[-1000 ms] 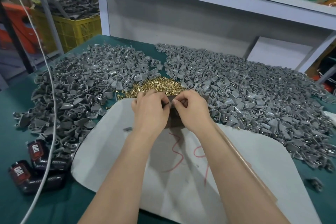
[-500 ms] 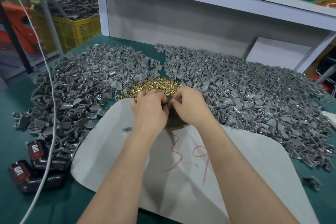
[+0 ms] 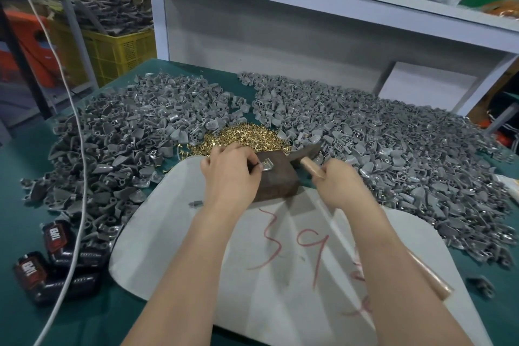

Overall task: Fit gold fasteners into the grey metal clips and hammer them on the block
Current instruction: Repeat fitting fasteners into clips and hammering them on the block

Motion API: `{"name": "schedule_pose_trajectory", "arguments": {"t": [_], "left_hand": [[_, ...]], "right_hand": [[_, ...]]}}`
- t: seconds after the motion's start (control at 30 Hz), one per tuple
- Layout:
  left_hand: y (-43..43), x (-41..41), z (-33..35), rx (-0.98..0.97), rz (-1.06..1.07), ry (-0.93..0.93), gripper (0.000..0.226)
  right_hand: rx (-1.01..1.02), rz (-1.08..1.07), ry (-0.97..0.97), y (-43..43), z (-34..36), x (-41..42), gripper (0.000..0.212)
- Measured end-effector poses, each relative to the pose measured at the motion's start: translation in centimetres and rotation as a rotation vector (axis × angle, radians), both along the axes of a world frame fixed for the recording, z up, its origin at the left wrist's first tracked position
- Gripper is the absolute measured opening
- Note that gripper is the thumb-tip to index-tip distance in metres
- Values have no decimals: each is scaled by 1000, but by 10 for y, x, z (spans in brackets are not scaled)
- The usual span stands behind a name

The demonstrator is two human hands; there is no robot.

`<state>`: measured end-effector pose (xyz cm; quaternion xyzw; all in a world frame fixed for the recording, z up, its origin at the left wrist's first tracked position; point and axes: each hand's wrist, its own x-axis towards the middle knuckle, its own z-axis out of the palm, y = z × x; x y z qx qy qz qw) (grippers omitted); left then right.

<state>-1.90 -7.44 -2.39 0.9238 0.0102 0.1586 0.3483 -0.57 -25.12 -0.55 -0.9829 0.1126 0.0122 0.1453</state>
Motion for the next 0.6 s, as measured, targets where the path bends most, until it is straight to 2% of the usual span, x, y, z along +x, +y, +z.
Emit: {"name": "schedule_pose_trajectory", "arguments": {"t": [0.1,0.17,0.27,0.33,0.37,0.5,0.6], "left_hand": [[0,0,-1,8,5,2,13],[0,0,-1,11,8,-2,13],[0,1,-1,7,5,-5,11],[0,2,-2,21,5,-16,7],[0,2,-2,24,7,-22,7],[0,4,-1,42,19,-9,9],[-1,3,-1,27,20,-28,9]], "right_hand": [[243,-4,-88,-6,11,-5,20],[331,66,-140,-4,18,-11,19],[307,197,-338,3,24,-27,35],[287,259,-578,12,26,-41,36],[273,285,-625,17,27,-47,36],[119,409,-457,26,20,-55,38],[183,376,-641,21,31,-52,38]]}}
